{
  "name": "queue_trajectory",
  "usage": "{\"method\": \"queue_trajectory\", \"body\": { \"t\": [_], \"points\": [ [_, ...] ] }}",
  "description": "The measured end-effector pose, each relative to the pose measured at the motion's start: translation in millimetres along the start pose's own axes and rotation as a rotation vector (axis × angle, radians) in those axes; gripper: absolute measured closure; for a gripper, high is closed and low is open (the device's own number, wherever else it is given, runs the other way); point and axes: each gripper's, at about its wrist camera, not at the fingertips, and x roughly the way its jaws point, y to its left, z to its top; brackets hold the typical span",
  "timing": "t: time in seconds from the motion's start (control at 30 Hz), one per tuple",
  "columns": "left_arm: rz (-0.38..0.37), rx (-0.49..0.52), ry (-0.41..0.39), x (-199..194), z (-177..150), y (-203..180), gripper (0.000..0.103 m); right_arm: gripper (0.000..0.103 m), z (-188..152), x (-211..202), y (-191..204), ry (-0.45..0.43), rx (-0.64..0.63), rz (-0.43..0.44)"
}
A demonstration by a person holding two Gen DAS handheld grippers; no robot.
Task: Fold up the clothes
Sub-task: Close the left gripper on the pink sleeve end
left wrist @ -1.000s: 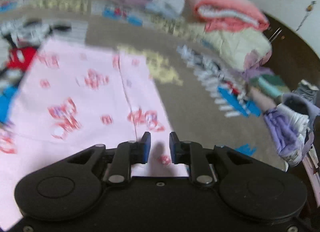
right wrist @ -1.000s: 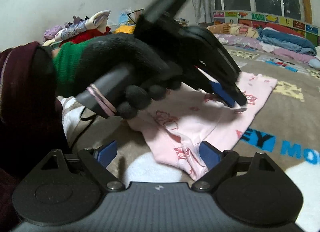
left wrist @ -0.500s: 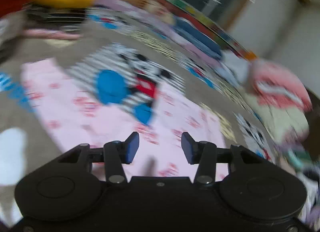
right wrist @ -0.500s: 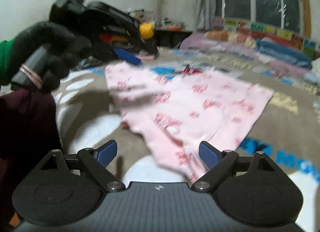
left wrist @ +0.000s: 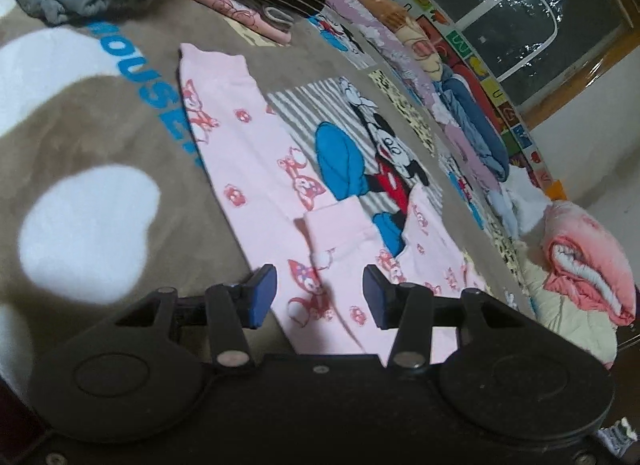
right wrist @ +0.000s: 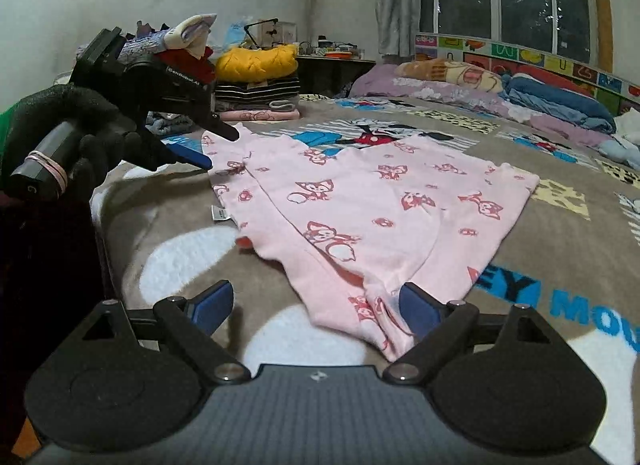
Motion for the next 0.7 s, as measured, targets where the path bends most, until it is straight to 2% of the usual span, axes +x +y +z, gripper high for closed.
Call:
{"method": "queue_trajectory", "body": {
  "t": [0.27,0.43,0.47,0.7],
  "points": [
    [-0.023,-0.032,-0.022,16,3,4,0.06,0.014,-3,-3,-2,0.002,0.02,0.009],
    [-0.035,-0.015,-0.025,22,3,-1,0.085,0.014,-4,-5,-3,-0.003,0.024,0.012],
    [-0.04,-0.014,-0.022,23,3,-2,0.094,0.014,-4,-5,-4,-0.003,0.023,0.012],
    [-0.113,0.055,-0.036,16,6,-45,0.098,0.014,-2,-9,-8,-0.015,0.035,0.006]
  ]
}}
